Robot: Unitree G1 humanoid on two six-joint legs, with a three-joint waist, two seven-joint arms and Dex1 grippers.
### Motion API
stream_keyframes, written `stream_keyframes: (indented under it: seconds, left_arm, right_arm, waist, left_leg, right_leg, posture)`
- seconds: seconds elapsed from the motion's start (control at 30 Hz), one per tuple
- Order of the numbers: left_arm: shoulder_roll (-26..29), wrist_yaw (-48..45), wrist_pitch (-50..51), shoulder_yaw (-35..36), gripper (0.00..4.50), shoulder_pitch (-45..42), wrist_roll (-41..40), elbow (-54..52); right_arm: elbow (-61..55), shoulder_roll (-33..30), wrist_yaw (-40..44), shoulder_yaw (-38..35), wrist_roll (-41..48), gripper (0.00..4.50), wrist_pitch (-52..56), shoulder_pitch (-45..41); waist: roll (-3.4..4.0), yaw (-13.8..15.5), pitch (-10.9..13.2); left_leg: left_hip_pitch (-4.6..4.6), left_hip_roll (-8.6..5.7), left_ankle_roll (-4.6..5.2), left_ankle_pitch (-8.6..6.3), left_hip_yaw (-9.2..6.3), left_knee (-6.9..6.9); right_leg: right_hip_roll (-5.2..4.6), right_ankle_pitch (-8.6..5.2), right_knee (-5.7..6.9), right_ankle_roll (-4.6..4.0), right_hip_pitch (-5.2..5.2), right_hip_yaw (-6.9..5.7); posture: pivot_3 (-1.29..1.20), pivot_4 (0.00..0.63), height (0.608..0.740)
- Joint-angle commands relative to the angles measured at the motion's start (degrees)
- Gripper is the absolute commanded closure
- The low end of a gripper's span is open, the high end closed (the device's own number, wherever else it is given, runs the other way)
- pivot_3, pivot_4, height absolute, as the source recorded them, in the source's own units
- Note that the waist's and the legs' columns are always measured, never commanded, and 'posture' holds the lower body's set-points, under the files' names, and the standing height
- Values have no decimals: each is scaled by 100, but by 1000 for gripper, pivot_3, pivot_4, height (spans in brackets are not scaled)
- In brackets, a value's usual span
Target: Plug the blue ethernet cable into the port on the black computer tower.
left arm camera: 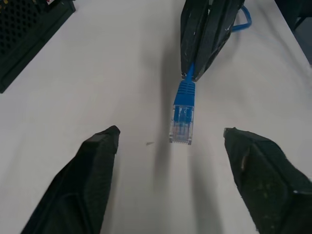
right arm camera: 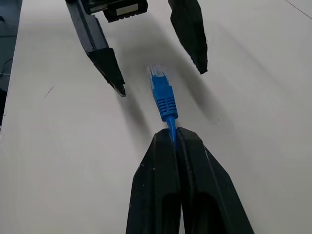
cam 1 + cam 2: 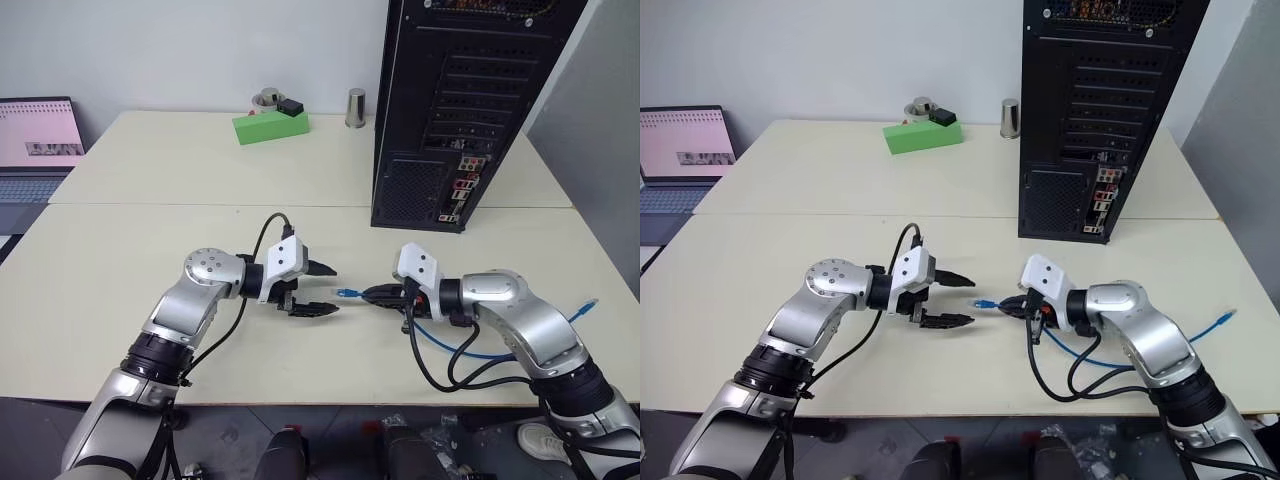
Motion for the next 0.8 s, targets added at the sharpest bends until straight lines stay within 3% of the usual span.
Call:
stream_keyframes:
  seconds: [0.03,0.4,0.8]
  left_arm:
    - [-12,-57,-87,24,2094,-124,45,-14]
    - [-117,8,-101,58,4231,-100,115,-28]
    - [-157,4,-257,131,4301,-20,85,-66]
  right_arm:
    - [-280,-49,101,20,-18,4500,-157,-173]
    - [-320,-74,148,165,-96,4500,-216,-226]
    - [-241,-63,161,195,-235,4500,-350,-186]
  waist:
    - [0,1,0]
    - [0,2,0]
    - [0,2,0]
  left_leg:
    - [0,0,0,0,0,0]
    - [0,0,0,0,-1,0]
    - [0,0,0,0,-2,0]
  right_leg:
    - [0,0,0,0,0,0]
    - [0,0,0,0,0,-1]
    - [0,0,0,0,0,-1]
  posture:
    - [0,150,740]
    - [0,150,740]
    - [0,150,740]
